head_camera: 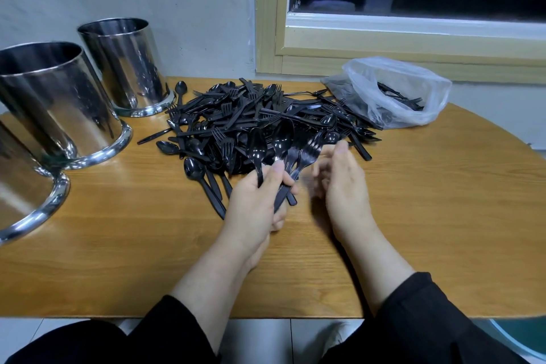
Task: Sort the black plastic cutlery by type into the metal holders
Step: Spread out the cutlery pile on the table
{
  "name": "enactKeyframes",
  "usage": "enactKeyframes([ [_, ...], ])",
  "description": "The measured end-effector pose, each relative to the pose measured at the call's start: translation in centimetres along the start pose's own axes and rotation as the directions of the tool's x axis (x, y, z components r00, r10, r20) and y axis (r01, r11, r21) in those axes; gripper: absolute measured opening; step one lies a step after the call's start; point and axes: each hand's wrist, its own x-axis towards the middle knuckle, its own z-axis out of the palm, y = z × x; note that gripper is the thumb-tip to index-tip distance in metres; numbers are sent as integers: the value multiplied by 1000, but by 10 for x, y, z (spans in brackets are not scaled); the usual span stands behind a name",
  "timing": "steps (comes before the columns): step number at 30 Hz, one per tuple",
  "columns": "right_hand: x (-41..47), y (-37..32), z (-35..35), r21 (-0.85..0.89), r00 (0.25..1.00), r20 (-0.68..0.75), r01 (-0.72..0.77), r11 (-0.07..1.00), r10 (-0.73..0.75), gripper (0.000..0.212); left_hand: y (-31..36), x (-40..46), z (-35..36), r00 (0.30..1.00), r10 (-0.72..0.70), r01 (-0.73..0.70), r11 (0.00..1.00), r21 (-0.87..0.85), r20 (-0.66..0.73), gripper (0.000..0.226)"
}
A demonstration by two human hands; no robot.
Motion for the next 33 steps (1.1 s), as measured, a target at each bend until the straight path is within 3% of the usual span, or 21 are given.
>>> enactKeyframes([
  [3, 15, 11, -21, -349, 981, -132, 86, 933, -140, 14, 0, 0, -4, 1000, -20, 20, 997, -73, -3, 37],
  [6, 33, 20, -48, -687, 995, 3, 75, 723, -100, 31, 3, 0, -8, 1000, -6, 6, 996, -84, -5, 40],
  [9, 37, 26, -60, -819, 990, 131, 134, 558, -44, 41, 7, 0, -17, 998, 28, -32, 997, -75, -58, 41],
  [16, 45, 16, -47, -880, 994, 107, 89, 467, 11, 30, 7, -1, -31, 996, 52, -57, 995, -79, -66, 37],
  [20, 45, 10, -44, -876, 994, 109, 90, 473, 13, 22, 7, -2, -29, 997, 60, -62, 997, -44, -47, 36],
  [25, 36, 3, -49, -892, 992, 109, 70, 446, 64, 44, 7, -3, -30, 997, 54, -56, 998, -38, -56, 38],
  [28, 32, -4, -55, -871, 989, 104, 37, 489, 110, 49, 7, -4, -29, 997, 55, -57, 998, -33, -53, 40],
  [33, 22, -9, -67, -818, 994, 107, 83, 569, 9, 25, 7, -5, -28, 997, 58, -60, 998, -24, -57, 37],
])
